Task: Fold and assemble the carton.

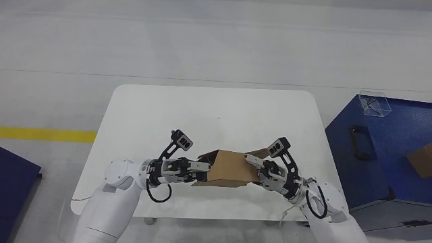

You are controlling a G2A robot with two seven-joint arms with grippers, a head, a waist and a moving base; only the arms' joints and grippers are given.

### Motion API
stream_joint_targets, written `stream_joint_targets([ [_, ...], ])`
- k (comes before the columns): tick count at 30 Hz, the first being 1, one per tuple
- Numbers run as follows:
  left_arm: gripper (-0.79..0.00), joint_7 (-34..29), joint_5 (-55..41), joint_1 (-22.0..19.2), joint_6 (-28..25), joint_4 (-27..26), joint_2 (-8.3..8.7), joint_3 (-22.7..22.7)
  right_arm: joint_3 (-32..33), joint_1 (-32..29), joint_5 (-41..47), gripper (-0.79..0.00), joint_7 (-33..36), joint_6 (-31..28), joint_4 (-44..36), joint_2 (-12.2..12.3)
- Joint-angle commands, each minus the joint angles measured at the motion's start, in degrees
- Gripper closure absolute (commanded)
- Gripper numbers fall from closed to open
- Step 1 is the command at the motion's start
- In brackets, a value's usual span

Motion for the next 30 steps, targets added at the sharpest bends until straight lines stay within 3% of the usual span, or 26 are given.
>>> stream_joint_targets([
  [1,0.0,0.16,0.13,0.25,0.12,-0.41,0.09,-0.02,0.17,-0.19,-0.8,0.0,-0.35,-0.26,-0.23,0.07],
  [4,0.0,0.55,0.74,0.55,0.24,-1.06,0.27,-0.11,0.47,-0.55,-1.6,0.0,-0.89,-0.98,-0.54,0.15],
  [5,-0.366,0.72,0.76,0.66,0.3,-1.21,0.31,-0.14,0.52,-0.66,-1.7,0.0,-0.93,-1.24,-0.67,0.16],
  [6,-0.785,0.99,0.84,0.75,0.29,-1.39,0.35,-0.19,0.57,-0.78,-1.7,0.0,-1.02,-1.65,-0.75,0.16],
  [30,-0.785,2.58,2.96,0.68,-0.47,-1.71,0.74,-1.03,0.38,-1.38,-1.6,0.0,-3.15,-2.81,-0.97,0.05],
])
